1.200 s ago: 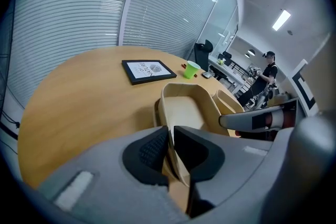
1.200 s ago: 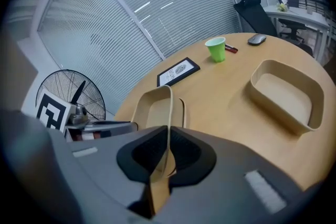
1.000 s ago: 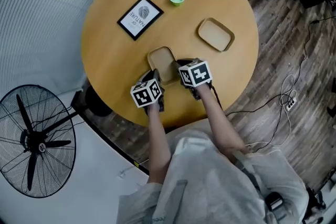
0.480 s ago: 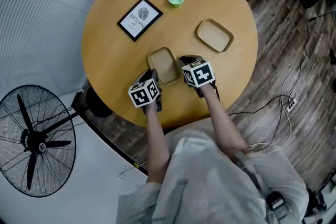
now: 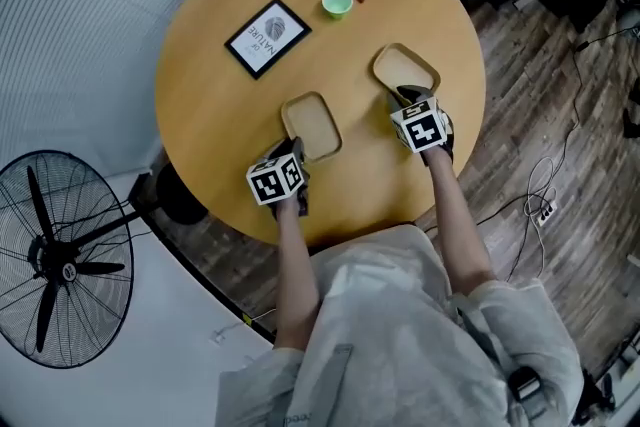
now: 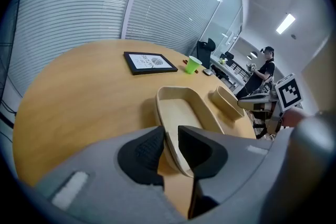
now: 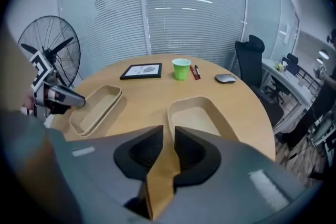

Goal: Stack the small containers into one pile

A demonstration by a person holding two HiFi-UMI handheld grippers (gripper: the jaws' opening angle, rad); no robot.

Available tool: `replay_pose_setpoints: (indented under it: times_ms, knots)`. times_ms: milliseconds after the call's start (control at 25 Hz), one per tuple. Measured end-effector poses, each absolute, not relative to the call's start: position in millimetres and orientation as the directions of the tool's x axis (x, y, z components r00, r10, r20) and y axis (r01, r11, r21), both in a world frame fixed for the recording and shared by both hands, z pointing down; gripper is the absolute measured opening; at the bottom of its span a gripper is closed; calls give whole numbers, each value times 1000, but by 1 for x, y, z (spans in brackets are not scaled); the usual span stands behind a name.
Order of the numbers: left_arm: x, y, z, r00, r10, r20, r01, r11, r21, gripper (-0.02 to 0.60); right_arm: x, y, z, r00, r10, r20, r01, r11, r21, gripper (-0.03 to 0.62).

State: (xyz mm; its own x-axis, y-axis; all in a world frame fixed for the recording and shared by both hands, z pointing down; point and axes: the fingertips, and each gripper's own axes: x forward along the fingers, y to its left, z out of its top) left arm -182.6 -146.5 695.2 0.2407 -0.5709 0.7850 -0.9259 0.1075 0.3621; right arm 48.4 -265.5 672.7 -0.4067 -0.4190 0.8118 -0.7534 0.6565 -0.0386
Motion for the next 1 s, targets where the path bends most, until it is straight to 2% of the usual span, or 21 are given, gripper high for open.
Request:
replay_pose_setpoints:
  times_ms: [360,520,1000]
  knots:
    - [-142,-135,690,321,-540,778,-920,20,392,91,49,-266,711,-342,-348,873,-640,767,55,75]
    - [-135,-129,687,348,-542,765,-911,-3,412,91,49,-267,716,-315,-384,868,-669,739,85,26]
    - [-154,-127,672,356,-562,747,-912,-35,408,89,32,-255,677,-271,-487,830,-683,705,191,15]
